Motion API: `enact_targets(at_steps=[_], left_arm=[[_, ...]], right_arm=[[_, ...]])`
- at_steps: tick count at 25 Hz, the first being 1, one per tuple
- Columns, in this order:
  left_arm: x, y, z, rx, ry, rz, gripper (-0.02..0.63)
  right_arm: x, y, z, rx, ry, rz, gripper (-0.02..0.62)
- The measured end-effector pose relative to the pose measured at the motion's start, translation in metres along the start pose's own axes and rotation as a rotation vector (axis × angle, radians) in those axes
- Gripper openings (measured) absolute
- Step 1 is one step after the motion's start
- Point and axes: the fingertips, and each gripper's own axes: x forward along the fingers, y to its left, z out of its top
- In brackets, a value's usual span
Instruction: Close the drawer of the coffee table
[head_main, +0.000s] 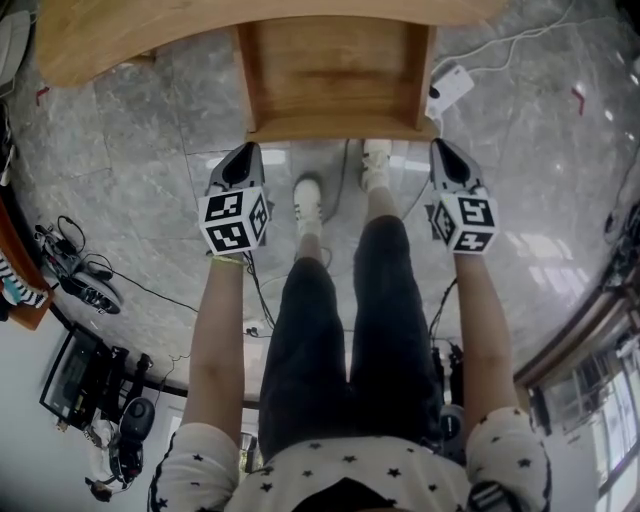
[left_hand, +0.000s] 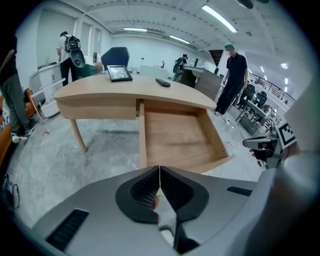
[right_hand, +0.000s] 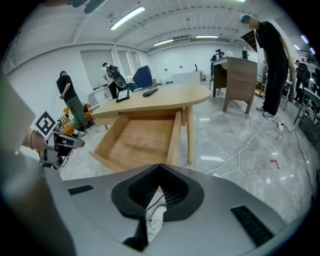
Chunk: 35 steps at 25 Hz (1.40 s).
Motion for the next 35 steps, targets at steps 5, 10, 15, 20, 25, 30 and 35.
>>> enact_targets(at_steps=[5, 10, 15, 20, 25, 30, 35], left_arm=[[0.010, 0.005, -0.010, 0.012, 0.038, 0.012, 0.011], [0.020, 0.010, -0.018, 0.061, 0.084, 0.019, 0.012], [0.023, 0.015, -0.024, 0.133, 0.106, 0.026, 0.053], [0.032, 0.023, -0.036, 0.188, 0.154, 0.044, 0.155], [0.039, 0.028, -0.050, 0.258, 0.229, 0.054, 0.233], [0.047, 0.030, -0.060, 0.344, 0.269, 0.064, 0.249], [0.056, 0.031, -0.061, 0.382, 0.285, 0.077, 0.249]], right_arm=[[0.007, -0.009, -0.014, 0.000, 0.033, -0.013, 0.008], [0.014, -0.018, -0.031, -0.022, 0.085, -0.021, 0.009], [0.017, -0.017, -0.046, -0.099, 0.144, -0.007, 0.011], [0.025, -0.018, -0.053, -0.151, 0.188, 0.005, 0.088], [0.032, -0.019, -0.059, -0.193, 0.226, 0.017, 0.146], [0.039, -0.023, -0.067, -0.251, 0.264, 0.023, 0.183], [0.046, -0.024, -0.070, -0.310, 0.291, 0.032, 0.196]])
